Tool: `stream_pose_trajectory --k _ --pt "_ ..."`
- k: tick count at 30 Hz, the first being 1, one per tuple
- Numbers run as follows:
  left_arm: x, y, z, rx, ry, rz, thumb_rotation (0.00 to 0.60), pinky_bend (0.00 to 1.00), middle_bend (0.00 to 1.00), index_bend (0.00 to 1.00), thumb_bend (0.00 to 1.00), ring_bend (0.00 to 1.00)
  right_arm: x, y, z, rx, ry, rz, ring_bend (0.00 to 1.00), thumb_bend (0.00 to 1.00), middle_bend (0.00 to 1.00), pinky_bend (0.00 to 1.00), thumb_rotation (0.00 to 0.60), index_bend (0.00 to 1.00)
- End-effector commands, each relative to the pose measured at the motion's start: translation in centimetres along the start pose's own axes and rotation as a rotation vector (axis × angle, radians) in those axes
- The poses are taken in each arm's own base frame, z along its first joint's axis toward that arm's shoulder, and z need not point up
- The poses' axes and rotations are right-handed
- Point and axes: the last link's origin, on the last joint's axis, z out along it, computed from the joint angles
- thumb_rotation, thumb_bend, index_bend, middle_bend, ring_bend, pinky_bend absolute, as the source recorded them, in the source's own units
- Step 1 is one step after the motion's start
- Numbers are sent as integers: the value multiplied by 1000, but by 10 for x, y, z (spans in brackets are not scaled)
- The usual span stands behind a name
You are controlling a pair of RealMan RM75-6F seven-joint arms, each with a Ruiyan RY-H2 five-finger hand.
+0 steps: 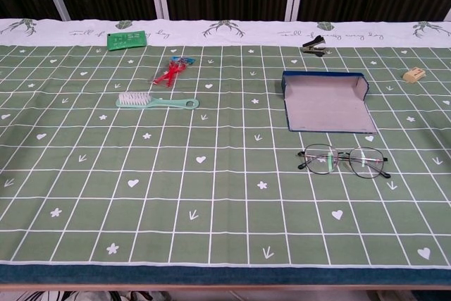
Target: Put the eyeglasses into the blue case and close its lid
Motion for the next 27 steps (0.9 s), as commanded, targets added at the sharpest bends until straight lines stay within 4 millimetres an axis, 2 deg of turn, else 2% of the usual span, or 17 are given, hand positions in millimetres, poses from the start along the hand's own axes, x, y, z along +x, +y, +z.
stream_pose_trajectory --k 1,5,9,12,16,19,27 --pt "1 0 0 0 1 -3 600 0 0 105 329 0 17 -12 26 46 -165 21 104 117 30 191 600 28" --pt "1 -1 0 2 -1 -9 600 0 0 105 329 0 26 -28 49 77 -215 -61 62 115 30 191 600 99" --pt "1 -1 -1 4 -3 -7 600 0 0 105 329 0 22 -51 63 107 -243 -120 47 124 30 191 600 169" --pt "1 -1 -1 4 -5 -4 600 0 0 105 329 0 17 -71 74 127 -254 -125 47 230 33 191 600 249" --pt "1 -1 -1 5 -7 -4 600 0 0 105 329 0 5 -96 86 150 -273 -124 47 318 35 191 600 324" --pt "1 -2 0 6 -10 -3 600 0 0 105 329 0 -7 -112 94 156 -298 -107 47 319 35 191 600 341" --pt "1 -2 0 6 -14 -7 600 0 0 105 329 0 -35 -137 109 97 -324 -66 55 318 35 191 600 354"
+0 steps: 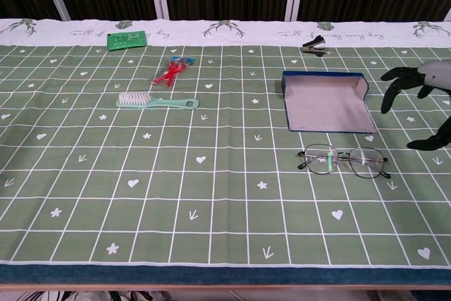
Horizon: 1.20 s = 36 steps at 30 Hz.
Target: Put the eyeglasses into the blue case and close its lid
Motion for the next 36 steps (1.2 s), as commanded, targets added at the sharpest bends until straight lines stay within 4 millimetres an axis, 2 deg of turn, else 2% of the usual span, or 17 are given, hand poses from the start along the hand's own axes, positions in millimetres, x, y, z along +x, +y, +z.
stream_pose_trajectory --k 1,10,28,36 --pt "0 0 0 0 0 -1 600 0 0 105 329 0 -4 -13 14 -21 9 26 56 318 35 191 600 356" --pt "0 0 0 -1 -1 1 600 0 0 105 329 0 -11 -24 21 -67 -10 82 57 315 35 191 600 398" --pt "0 0 0 0 0 2 600 0 0 105 329 0 -29 -51 24 -46 -16 160 57 323 32 191 600 476" --pt "0 -1 0 1 -1 2 600 0 0 107 329 0 -37 -56 29 -50 -7 180 57 324 32 191 600 496"
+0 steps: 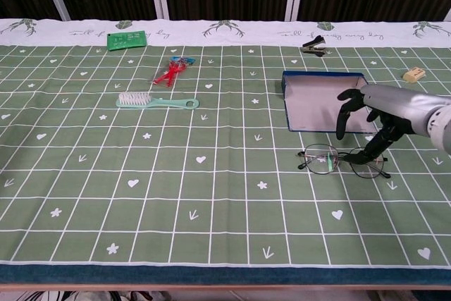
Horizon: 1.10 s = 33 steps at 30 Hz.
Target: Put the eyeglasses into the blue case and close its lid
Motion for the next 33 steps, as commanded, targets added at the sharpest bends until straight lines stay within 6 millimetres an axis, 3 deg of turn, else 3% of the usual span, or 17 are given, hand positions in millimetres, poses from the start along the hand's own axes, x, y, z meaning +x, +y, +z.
stream_pose_trajectory --k 1,33 --pt "0 0 0 0 -1 0 600 0 0 107 329 0 -3 -1 2 -2 10 0 57 323 32 191 600 499" --pt "0 0 0 4 -1 -1 600 0 0 107 329 0 -14 2 11 -14 -10 -21 57 414 32 191 600 562"
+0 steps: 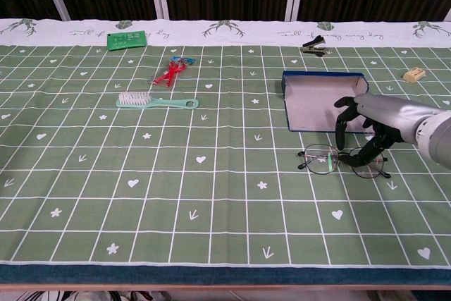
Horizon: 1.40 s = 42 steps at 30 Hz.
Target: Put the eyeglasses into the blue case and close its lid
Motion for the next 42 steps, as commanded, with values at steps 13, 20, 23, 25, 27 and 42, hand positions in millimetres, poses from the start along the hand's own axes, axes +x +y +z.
stream_pose_trajectory --k 13,20,23,25,27,42 --pt "0 0 0 2 -2 2 600 0 0 108 329 0 -1 0 2 -5 5 8 57 444 33 191 600 572" --pt "0 0 0 3 -2 2 600 0 0 108 329 0 -1 2 2 -9 2 12 58 445 33 191 600 579" --pt "0 0 0 3 -3 3 600 0 0 108 329 0 -1 2 2 -8 2 14 58 447 33 191 600 588" --pt "0 0 0 3 -4 2 600 0 0 108 329 0 -2 1 1 -6 2 14 58 457 33 191 600 598" --pt "0 0 0 4 -4 2 600 0 0 108 330 0 -1 0 2 -4 4 16 57 466 33 191 600 606" --pt "0 0 0 5 -8 -3 600 0 0 108 329 0 8 -5 3 31 7 -22 57 545 33 191 600 623"
